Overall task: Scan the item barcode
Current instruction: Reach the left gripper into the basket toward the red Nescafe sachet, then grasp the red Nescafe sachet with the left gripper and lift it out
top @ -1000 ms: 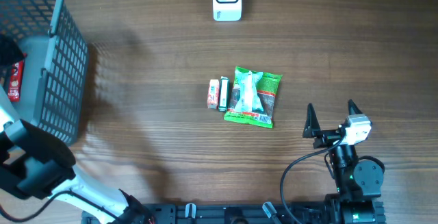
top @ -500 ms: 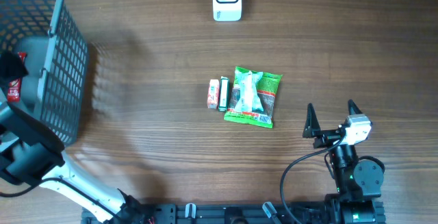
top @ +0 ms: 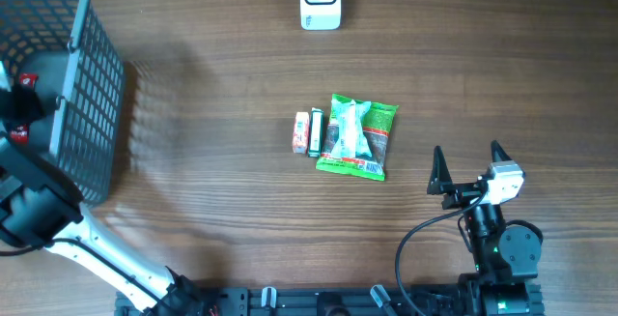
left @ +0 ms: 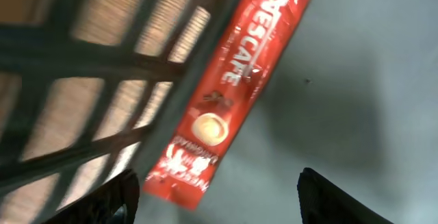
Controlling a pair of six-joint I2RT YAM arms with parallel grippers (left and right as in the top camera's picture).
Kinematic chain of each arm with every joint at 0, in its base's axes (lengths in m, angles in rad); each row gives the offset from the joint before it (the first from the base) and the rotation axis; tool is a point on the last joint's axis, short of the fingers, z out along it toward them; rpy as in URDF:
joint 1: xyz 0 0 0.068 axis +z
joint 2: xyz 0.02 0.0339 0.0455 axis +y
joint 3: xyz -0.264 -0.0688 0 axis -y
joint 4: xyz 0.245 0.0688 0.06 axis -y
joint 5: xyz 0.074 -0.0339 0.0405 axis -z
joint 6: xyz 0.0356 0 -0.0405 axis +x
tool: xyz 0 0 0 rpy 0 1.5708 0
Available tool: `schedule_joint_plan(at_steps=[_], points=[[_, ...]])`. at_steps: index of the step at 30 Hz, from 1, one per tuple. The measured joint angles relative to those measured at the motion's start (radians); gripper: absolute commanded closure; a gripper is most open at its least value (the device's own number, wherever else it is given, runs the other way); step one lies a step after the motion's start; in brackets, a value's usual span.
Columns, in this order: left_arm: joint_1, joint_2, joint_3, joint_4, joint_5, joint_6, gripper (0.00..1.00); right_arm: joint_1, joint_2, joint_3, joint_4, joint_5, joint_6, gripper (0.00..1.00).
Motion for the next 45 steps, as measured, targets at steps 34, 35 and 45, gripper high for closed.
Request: schedule_joint_plan(at_steps=[34,35,45], points=[[-0.007,0.004,0.005,0.089,0.316,0.052,0.38,0.000,0.000,0.000,0.000,0.000,0.000,0.00],[-0.007,0.004,0.003,0.100,0.313,0.054,0.39,0.000,0.000,0.000,0.000,0.000,0.000,0.00],[0.007,0.072,0.001,0.132,0.278,0.065,0.44,0.000,0.000,0.000,0.000,0.000,0.000,0.00]])
